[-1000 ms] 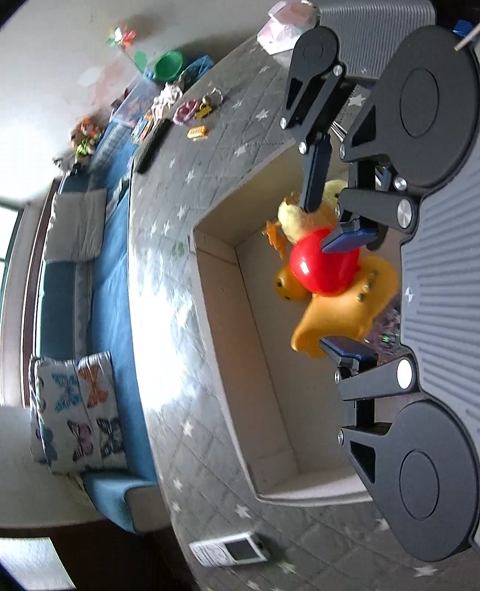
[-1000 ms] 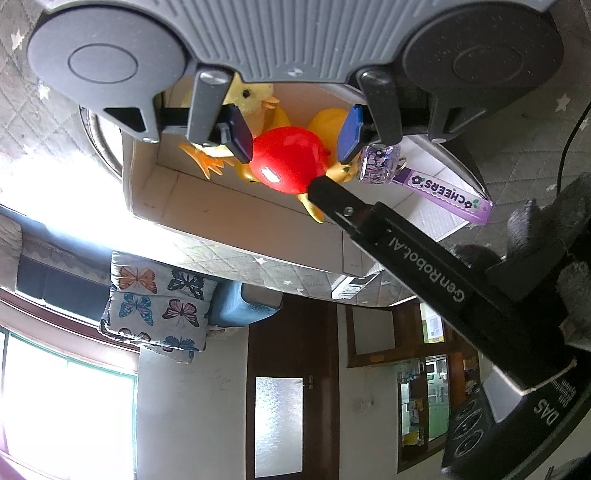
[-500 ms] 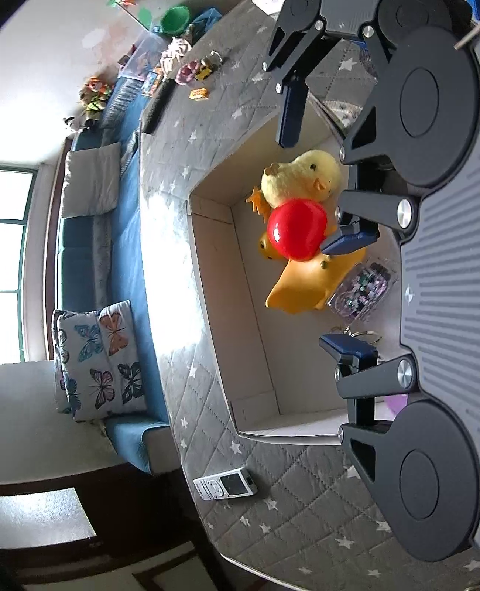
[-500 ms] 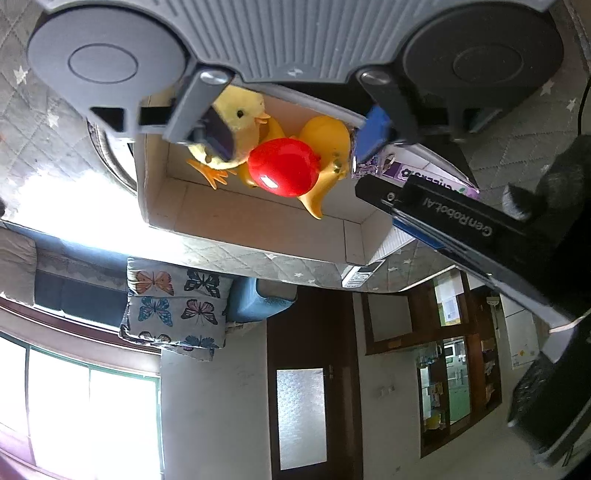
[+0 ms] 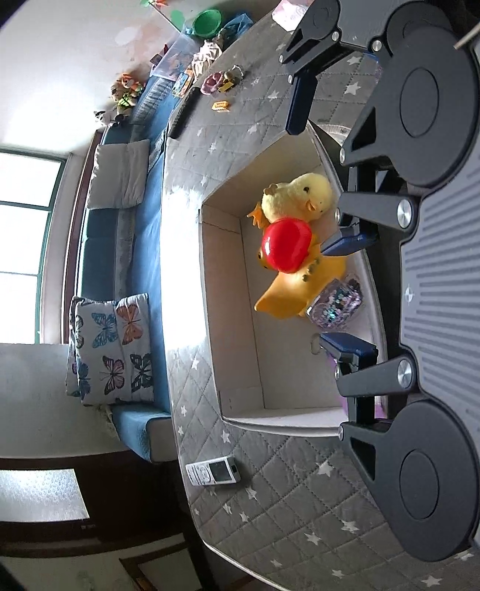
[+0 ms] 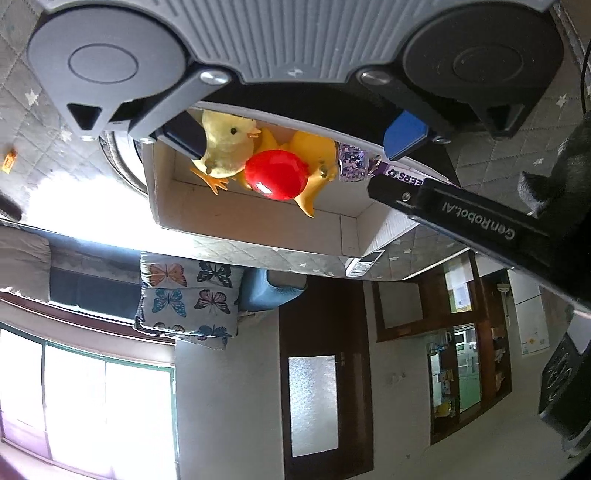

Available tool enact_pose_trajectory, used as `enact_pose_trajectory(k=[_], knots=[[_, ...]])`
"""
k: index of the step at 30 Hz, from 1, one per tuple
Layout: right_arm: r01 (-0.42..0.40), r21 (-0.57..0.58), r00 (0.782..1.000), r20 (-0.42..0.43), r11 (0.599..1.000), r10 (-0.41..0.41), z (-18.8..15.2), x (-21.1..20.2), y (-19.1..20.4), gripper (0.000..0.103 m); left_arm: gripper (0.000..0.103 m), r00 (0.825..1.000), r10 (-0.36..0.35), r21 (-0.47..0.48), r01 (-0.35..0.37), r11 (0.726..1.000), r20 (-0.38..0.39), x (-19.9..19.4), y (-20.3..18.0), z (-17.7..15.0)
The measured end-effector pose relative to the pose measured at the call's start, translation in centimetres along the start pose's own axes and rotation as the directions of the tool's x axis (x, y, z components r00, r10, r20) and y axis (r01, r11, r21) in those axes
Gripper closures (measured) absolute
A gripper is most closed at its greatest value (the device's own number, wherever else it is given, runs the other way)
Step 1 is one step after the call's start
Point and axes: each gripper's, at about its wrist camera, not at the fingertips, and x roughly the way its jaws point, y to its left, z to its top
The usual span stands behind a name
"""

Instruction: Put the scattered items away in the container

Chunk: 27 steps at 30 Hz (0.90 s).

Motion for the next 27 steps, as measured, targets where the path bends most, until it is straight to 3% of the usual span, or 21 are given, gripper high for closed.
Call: enact_pose_trajectory(k=[13, 27], knots=[[0.052, 0.064, 0.997, -0.061, 0.997, -0.048, -1.8, -0.4, 0.3, 0.000, 0.055, 0.999, 0.029, -0.101, -0.025, 0.995, 0.044, -2.4, 0.6, -2.4], [0.073, 0.110, 0.991, -0.119, 0.991, -0.059, -3.6, -0.8, 1.5, 0.000, 0.055, 0.998, 0.055, -0.162, -0.051, 0.986, 0.021, -2.9, 0.9, -5.2]])
